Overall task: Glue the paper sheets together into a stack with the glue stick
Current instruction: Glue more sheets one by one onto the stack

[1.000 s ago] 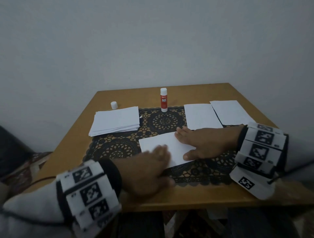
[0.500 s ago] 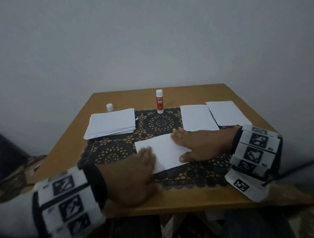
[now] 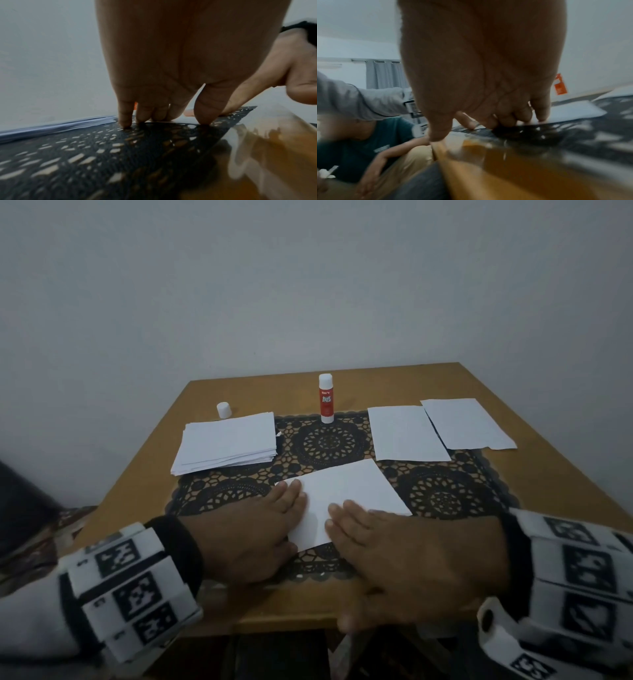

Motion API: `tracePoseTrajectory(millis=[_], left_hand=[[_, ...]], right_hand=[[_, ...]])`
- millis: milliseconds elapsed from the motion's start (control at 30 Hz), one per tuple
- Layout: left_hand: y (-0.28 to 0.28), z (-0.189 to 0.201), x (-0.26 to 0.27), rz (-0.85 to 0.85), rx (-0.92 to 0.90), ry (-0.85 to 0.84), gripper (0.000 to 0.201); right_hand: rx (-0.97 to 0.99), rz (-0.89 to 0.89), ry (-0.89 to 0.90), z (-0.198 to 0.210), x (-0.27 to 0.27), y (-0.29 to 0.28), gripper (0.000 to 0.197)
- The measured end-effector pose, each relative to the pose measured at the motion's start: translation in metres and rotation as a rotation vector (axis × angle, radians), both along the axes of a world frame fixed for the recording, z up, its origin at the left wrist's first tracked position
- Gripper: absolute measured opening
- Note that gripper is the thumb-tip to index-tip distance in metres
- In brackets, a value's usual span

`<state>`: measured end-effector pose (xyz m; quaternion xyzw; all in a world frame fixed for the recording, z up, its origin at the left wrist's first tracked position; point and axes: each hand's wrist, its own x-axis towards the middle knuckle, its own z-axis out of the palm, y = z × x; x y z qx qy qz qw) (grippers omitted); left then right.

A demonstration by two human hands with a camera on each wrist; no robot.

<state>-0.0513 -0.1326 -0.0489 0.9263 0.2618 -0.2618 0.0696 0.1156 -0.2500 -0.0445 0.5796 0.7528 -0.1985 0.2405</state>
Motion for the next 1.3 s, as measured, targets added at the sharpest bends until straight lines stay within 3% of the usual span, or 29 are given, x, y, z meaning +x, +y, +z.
tracePoseTrajectory(millis=[167, 300, 467, 700, 800, 933, 1167, 1300], left_hand=[[0.001, 0.013, 0.006, 0.014, 0.001, 0.010, 0.068], [0.005, 0.022, 0.011, 0.004, 0.051, -0.012, 0.062], [0.006, 0.019, 0.010, 0.001, 0.090, -0.068, 0.056], [0.008, 0.014, 0.014, 0.034, 0.091, -0.224, 0.045], [0.009, 0.010, 0.022, 0.078, 0.128, -0.257, 0.056], [0.018, 0.014, 0.036, 0.197, 0.096, -0.273, 0.072], [0.036, 0.011, 0.035, 0.308, 0.072, -0.245, 0.069], [0.039, 0.011, 0.033, 0.368, 0.000, -0.283, 0.065]], right_hand=[[0.042, -0.148, -0.057, 0.004, 0.012, 0.040, 0.099], [0.009, -0.092, -0.012, 0.002, -0.002, 0.049, 0.097], [0.084, -0.149, -0.012, 0.001, 0.015, 0.063, 0.093], [0.041, -0.049, -0.005, 0.000, 0.018, 0.003, 0.092], [0.070, -0.113, -0.035, 0.002, 0.032, -0.010, 0.090], [0.186, -0.113, 0.002, 0.015, 0.039, -0.012, 0.070], [0.186, -0.070, -0.039, 0.024, 0.040, -0.003, 0.062], [0.181, -0.092, 0.003, 0.021, 0.044, -0.005, 0.069]])
